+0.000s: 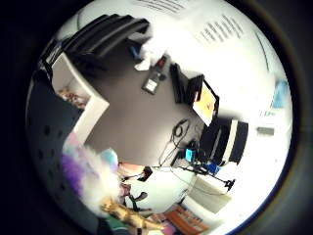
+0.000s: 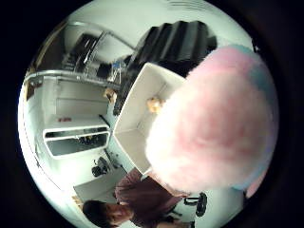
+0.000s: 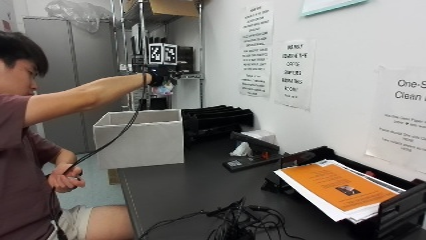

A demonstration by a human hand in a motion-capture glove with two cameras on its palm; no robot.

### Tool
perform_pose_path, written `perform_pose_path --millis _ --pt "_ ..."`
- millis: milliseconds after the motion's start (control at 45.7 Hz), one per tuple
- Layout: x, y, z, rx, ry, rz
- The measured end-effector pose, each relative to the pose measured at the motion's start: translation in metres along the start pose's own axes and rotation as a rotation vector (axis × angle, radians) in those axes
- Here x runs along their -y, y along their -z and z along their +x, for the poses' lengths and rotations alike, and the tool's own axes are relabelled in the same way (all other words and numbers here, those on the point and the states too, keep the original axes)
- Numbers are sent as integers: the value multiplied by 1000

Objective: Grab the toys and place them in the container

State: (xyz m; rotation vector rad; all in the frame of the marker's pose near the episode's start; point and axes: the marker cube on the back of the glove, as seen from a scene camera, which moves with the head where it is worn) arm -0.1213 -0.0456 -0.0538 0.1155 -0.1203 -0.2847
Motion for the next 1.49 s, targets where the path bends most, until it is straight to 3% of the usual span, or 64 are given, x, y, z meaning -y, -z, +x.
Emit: perform_pose_path --millis 175,416,525,635,788,985,1291,1488 --pt "2 -6 -103 25 216 10" --pt "-13 -42 -187 27 404 -27" --pt "-13 -62 -214 19 563 -46" --pt "-21 -82 -207 -84 516 -155" --pt "-24 -102 -213 -51 498 -169" --pt "-35 -120 -201 -256 473 -429" --pt "-30 -110 -191 -132 395 -221" --pt "-32 -105 -177 -85 407 -181"
